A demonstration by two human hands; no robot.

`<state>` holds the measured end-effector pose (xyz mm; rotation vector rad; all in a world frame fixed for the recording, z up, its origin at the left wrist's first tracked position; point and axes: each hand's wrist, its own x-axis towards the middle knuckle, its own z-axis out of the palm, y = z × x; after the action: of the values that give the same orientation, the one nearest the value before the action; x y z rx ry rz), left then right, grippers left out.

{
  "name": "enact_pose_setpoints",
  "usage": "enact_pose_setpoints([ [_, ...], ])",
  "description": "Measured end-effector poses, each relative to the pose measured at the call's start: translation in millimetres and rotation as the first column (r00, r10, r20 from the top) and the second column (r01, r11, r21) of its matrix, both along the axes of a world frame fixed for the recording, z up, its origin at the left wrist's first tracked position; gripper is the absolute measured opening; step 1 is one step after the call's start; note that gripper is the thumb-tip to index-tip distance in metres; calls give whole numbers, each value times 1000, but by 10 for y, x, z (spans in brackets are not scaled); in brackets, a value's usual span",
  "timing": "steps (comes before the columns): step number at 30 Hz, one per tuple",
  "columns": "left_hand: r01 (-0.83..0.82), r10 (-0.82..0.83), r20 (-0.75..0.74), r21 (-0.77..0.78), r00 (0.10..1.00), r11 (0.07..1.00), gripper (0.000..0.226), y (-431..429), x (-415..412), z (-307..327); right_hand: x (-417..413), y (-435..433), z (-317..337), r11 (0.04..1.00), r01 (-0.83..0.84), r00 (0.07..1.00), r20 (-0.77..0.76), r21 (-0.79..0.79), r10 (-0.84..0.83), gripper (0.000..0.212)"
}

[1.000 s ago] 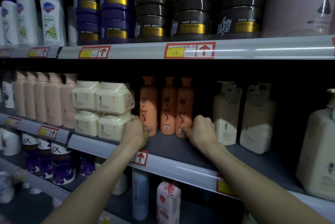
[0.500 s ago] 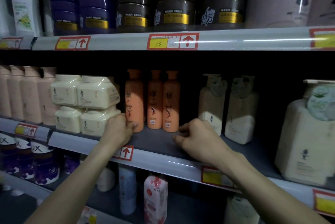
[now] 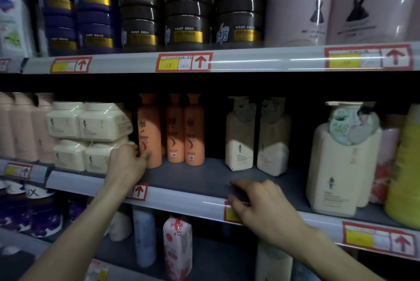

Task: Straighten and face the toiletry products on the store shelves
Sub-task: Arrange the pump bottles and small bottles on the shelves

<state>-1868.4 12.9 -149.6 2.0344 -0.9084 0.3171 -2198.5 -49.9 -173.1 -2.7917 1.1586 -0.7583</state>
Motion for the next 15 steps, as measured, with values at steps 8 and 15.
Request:
enact_pose_setpoints([
  [8,383,-419,-281,-176,863,907,43,-251,-1082,247,-115,0,107,987,16,984,172,160,-44,59],
  [15,538,-474,-451,15,756,843,108,-1069,-1547,117,-282,-219,339,902,90,988,77,423,-135,108],
])
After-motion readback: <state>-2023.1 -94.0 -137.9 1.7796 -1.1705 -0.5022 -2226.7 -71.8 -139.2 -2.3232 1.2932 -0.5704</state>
